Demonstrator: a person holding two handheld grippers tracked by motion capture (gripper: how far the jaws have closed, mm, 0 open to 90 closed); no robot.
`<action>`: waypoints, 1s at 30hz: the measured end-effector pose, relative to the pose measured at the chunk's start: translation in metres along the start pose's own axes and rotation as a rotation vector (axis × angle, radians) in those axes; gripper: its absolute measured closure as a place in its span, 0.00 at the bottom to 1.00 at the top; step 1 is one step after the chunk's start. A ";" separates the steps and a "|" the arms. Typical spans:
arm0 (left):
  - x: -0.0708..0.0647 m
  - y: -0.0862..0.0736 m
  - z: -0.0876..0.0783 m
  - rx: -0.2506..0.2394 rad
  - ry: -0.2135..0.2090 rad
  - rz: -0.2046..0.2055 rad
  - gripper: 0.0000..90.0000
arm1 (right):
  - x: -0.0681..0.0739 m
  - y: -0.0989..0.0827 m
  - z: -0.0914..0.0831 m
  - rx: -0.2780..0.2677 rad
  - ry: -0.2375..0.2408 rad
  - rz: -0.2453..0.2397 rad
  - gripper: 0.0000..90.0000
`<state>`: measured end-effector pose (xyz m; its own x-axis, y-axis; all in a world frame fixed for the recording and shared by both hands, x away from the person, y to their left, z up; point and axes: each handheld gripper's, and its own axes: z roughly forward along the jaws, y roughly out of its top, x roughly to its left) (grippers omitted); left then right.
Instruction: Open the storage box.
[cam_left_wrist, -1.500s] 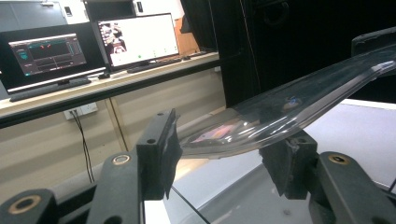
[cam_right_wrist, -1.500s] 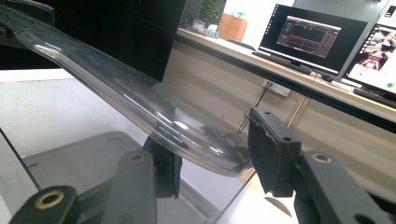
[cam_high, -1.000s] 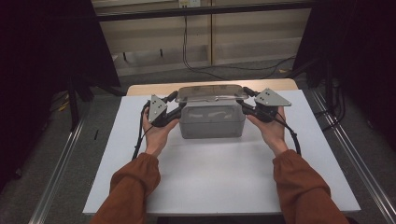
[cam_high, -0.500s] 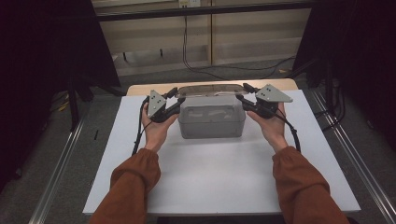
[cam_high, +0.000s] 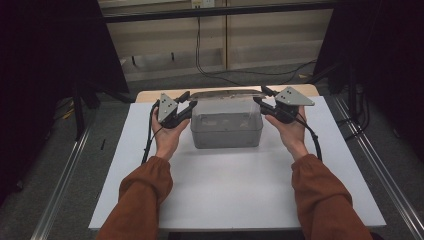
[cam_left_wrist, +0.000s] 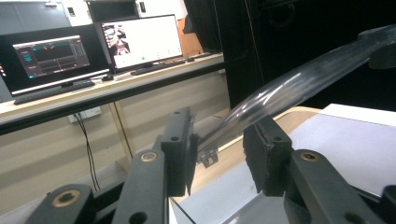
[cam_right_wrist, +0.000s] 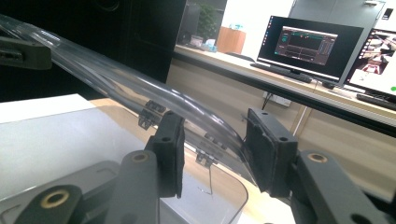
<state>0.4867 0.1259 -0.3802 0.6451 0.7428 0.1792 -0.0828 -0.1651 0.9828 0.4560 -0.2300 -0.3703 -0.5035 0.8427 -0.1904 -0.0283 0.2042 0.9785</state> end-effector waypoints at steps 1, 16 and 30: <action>0.001 0.000 0.000 0.002 0.002 0.002 0.71 | 0.000 0.000 0.000 -0.002 0.001 0.000 0.66; 0.009 -0.004 0.008 0.013 0.012 -0.018 0.76 | -0.011 -0.004 0.006 -0.016 0.005 0.026 0.71; 0.012 0.008 0.019 0.007 0.009 0.009 0.74 | -0.018 -0.002 0.013 -0.034 0.005 0.037 0.75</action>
<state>0.5087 0.1213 -0.3714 0.6378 0.7468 0.1883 -0.0828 -0.1766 0.9808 0.4763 -0.2397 -0.3694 -0.5088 0.8471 -0.1535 -0.0391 0.1553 0.9871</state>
